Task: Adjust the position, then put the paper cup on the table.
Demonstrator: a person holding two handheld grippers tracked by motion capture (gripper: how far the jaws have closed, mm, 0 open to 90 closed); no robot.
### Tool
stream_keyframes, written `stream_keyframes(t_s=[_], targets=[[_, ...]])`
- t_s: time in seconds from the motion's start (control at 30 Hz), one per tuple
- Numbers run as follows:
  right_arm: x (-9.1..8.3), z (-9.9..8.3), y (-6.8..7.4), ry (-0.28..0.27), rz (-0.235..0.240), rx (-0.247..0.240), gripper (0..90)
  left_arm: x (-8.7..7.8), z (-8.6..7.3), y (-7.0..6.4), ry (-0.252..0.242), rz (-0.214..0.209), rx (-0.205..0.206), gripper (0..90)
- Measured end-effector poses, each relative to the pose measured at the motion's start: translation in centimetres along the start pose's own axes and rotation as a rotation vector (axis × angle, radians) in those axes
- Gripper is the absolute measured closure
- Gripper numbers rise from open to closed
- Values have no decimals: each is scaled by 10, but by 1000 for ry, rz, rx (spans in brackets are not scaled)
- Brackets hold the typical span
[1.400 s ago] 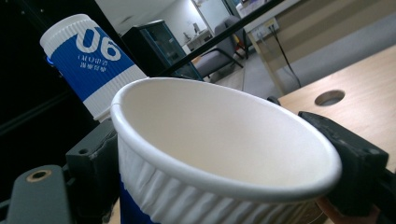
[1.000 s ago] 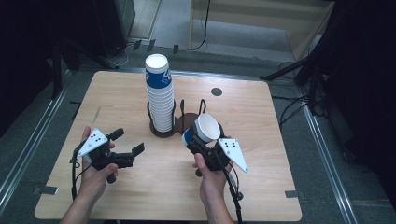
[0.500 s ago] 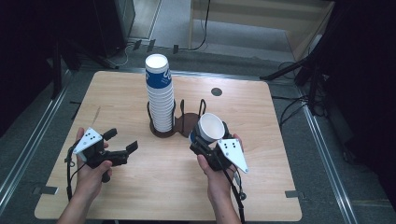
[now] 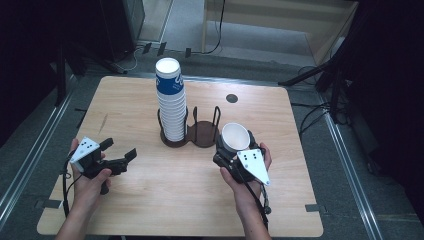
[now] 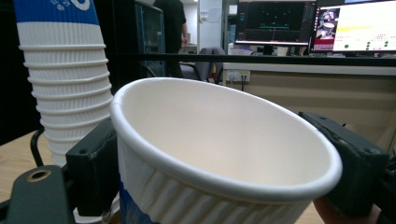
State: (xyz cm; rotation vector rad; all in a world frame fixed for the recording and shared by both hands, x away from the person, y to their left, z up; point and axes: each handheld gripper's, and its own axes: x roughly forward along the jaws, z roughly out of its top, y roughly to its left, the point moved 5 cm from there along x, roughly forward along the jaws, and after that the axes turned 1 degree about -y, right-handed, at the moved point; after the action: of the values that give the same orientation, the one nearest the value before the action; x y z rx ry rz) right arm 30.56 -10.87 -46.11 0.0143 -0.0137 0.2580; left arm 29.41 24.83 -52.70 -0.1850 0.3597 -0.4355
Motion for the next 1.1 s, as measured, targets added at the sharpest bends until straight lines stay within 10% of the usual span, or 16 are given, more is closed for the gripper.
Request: stream_keyframes(t_s=[1.1], targets=[[11, 2, -73, -12, -116, -62, 132, -8, -21, 39, 32, 102, -30, 0]])
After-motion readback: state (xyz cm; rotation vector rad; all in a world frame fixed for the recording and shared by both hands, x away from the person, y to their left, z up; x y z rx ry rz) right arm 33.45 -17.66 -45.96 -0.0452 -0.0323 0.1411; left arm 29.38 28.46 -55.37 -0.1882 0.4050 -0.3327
